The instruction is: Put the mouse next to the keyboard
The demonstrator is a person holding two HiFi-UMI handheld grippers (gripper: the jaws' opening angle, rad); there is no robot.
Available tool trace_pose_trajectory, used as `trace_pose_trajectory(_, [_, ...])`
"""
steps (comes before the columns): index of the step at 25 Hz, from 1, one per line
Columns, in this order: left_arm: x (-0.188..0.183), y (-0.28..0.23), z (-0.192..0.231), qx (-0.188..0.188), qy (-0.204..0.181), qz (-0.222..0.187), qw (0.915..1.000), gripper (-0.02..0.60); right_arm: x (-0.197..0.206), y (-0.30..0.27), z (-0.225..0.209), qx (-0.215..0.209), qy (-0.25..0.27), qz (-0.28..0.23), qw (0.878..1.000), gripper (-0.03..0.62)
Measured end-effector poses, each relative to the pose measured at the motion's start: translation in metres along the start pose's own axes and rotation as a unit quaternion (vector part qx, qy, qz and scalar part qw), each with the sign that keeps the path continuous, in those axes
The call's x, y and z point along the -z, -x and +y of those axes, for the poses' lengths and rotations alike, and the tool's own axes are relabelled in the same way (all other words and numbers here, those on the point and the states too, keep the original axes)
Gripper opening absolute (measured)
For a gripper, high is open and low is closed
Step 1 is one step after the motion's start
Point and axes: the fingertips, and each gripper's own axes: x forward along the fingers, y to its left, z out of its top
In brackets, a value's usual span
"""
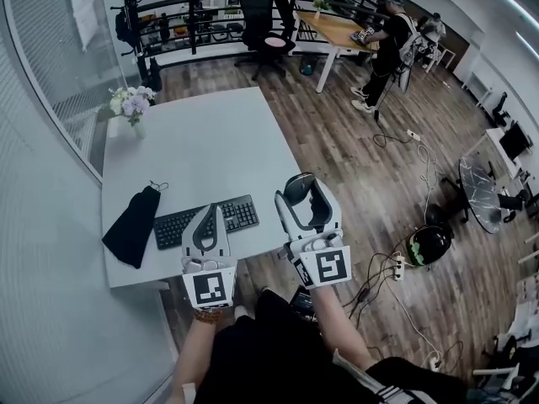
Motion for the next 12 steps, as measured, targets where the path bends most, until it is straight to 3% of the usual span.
trace_pose_trajectory(5, [0.012, -0.015, 0.010, -0.006, 0.001, 0.009, 0.9999, 0.011, 0.004, -0.013, -0.007, 0.002, 0.000, -0.005, 1.000, 0.287])
trace_pose_trajectory(9, [0.026, -0.030, 0.011, 0.000, -0.022, 0.025, 0.9995, 0.011, 0.010, -0.028, -0.017, -0.001, 0.001, -0.008, 1.000, 0.287])
trace_pose_trajectory(12, [0.030, -0.040, 0.012, -0.004, -0.011, 0.019, 0.9997, 0.011, 0.015, -0.039, -0.027, 0.001, 0.000, -0.010, 1.000, 0.287])
